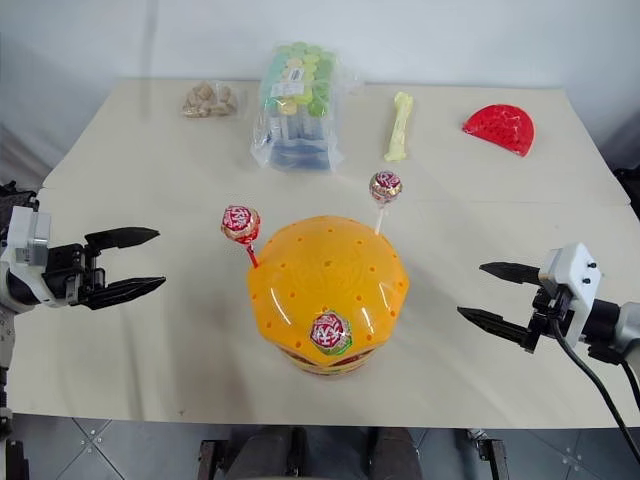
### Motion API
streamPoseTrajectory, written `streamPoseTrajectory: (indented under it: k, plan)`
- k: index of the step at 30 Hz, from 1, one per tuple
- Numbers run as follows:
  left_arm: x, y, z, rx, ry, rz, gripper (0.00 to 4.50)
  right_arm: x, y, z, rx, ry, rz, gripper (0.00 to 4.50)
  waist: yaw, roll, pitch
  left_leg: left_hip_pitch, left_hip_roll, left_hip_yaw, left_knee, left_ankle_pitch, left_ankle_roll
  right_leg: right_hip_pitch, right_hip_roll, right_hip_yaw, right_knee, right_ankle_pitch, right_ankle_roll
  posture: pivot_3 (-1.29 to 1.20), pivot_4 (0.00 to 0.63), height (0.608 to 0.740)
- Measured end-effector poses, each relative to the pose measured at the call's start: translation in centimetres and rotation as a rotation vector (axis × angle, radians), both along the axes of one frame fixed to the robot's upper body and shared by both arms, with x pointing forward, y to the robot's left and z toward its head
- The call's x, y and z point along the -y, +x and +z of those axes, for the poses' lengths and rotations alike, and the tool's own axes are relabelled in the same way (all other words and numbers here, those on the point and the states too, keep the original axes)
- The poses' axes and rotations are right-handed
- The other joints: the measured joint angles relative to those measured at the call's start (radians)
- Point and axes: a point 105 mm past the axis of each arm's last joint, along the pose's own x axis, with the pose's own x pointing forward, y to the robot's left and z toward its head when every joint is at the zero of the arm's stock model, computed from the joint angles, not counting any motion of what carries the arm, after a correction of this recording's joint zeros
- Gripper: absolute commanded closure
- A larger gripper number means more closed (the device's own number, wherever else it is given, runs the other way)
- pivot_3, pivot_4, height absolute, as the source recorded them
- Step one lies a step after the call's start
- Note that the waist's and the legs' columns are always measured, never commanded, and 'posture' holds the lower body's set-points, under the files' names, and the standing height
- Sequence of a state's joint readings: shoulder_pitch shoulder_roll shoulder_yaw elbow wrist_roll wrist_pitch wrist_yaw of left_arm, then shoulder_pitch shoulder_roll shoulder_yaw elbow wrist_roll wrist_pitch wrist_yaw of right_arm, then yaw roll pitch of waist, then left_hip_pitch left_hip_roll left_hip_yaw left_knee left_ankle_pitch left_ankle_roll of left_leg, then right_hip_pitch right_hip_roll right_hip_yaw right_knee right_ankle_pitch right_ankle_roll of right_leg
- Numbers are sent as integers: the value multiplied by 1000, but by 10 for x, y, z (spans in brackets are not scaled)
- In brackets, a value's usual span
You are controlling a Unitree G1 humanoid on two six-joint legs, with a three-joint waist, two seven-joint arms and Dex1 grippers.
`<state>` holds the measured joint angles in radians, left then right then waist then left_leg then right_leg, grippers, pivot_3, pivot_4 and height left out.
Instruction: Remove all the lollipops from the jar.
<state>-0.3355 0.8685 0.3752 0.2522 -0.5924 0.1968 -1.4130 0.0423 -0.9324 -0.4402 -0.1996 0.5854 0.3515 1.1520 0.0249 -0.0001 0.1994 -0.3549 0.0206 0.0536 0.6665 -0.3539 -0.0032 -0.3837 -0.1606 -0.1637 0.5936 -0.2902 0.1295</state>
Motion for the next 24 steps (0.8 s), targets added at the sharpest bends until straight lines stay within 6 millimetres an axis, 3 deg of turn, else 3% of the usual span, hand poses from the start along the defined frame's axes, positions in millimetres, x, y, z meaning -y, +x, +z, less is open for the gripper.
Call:
streamPoseTrajectory:
  k: [14,18,24]
  plan:
    - [0,-1,-2,-53,18,42,0,3,-2,9,19,24,-11,46,1,0,0,0,0,1,1,0,0,0,0,1,1,0,0,0,150,740]
    - [19,-4,21,11,7,-23,0,-1,-9,15,14,45,20,46,3,0,0,0,0,1,3,0,0,0,0,2,2,0,0,0,150,740]
    - [54,-16,66,148,-22,-204,0,-12,-21,39,47,76,84,46,1,0,0,1,0,1,5,0,0,0,0,3,5,0,0,0,150,740]
